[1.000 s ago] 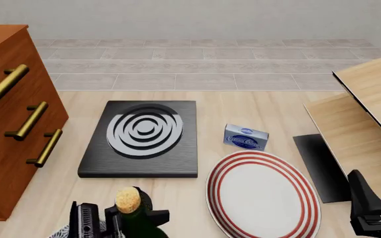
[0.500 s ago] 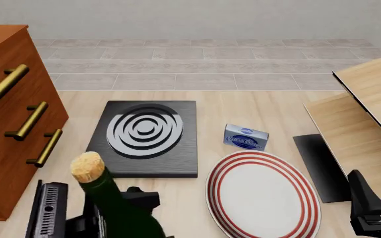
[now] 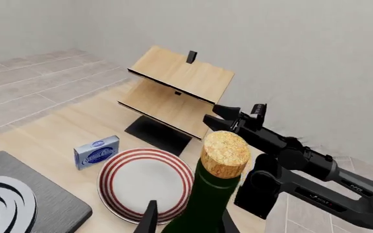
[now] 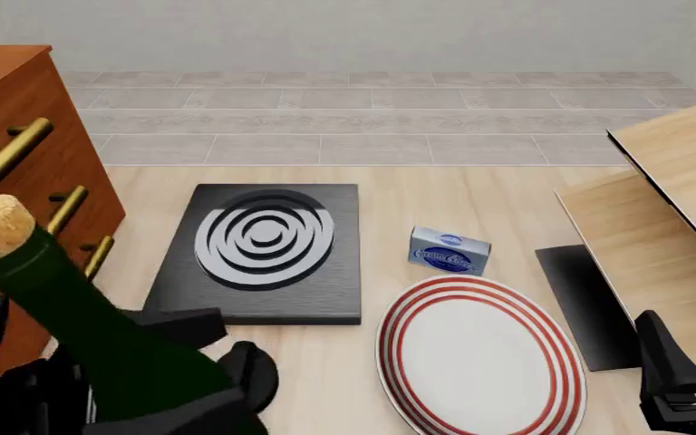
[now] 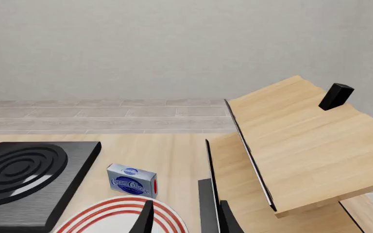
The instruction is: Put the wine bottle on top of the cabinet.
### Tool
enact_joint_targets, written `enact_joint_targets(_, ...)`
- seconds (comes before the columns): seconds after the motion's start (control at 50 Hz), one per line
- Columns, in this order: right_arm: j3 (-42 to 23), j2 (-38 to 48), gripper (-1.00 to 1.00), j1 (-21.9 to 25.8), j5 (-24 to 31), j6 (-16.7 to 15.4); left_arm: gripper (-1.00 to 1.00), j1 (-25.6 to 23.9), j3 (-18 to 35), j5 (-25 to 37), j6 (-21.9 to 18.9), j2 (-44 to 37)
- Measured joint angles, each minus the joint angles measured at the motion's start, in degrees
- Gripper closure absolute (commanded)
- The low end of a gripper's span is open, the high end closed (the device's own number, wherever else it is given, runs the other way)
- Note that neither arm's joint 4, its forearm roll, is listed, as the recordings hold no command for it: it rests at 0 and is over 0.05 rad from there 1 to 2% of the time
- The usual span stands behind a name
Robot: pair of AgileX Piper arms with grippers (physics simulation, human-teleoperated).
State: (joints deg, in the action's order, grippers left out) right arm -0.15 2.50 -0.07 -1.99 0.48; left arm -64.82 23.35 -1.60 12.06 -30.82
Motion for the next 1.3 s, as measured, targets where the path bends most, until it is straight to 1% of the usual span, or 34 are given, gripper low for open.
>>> enact_joint_targets(0.24, 0.0, 0.0, -1.0, 0.0, 0.0, 0.0, 1.0, 2.6, 4.3, 8.6, 0.2, 5.4)
enact_joint_targets(0.6, 0.0, 0.0, -1.0, 0.0, 0.0, 0.0, 1.0, 6.2, 10.3, 18.4, 0.5, 10.4)
enact_joint_targets(0.8, 0.0, 0.0, -1.0, 0.0, 0.0, 0.0, 1.0, 8.9, 14.1, 23.4, -0.4, 12.4)
enact_joint_targets(1.02, 0.0, 0.0, -1.0, 0.0, 0.0, 0.0, 1.0, 13.0, 18.0, 28.0, -1.7, 14.3)
enact_joint_targets(1.3, 0.0, 0.0, -1.0, 0.0, 0.0, 0.0, 1.0, 16.0, 21.2, 31.0, -3.5, 15.3)
